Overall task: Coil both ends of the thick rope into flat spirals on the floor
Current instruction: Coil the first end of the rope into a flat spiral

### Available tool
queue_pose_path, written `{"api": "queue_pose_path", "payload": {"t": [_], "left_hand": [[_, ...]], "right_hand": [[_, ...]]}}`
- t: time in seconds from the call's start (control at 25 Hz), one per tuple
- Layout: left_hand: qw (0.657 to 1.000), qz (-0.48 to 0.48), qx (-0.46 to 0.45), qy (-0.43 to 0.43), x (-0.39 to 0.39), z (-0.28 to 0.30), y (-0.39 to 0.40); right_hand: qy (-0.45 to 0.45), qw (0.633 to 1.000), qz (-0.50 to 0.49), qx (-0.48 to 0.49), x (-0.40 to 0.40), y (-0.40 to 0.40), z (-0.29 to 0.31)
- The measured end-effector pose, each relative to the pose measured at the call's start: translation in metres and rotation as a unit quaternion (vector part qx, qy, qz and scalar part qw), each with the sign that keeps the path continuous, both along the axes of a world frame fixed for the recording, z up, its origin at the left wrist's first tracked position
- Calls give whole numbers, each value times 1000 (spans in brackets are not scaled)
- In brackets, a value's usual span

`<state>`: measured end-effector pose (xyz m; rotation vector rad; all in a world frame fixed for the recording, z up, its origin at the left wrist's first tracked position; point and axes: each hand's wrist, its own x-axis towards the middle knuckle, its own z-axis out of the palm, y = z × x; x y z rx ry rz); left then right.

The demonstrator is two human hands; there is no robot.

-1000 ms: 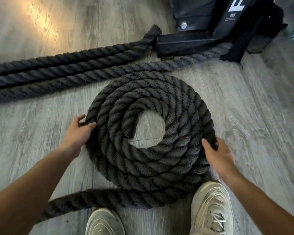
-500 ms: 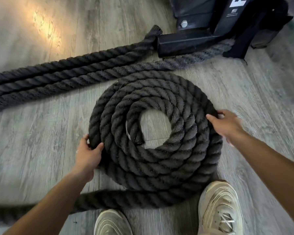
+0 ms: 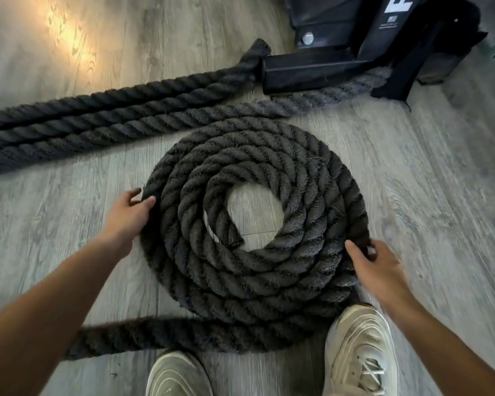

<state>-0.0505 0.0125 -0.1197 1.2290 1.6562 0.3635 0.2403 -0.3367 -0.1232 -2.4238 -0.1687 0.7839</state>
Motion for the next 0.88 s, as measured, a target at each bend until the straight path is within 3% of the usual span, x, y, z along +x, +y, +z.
{"api": "queue_pose_path", "payload": {"t": [0.24,0.6,0.72,0.88], "left_hand": [[984,-119,56,123,-2,-16,16],[997,60,-42,-31,-38,-5,-129],[996,68,-51,-19,-38,2,-116],[1000,14,-7,4,-20,5,-44]], "right_hand": [[1,999,26,-23,10,6,-5],[-78,992,100,15,106,121,7],[-81,993,76,45,91,115,8],[-60,997,21,34,36,43,-1]]}}
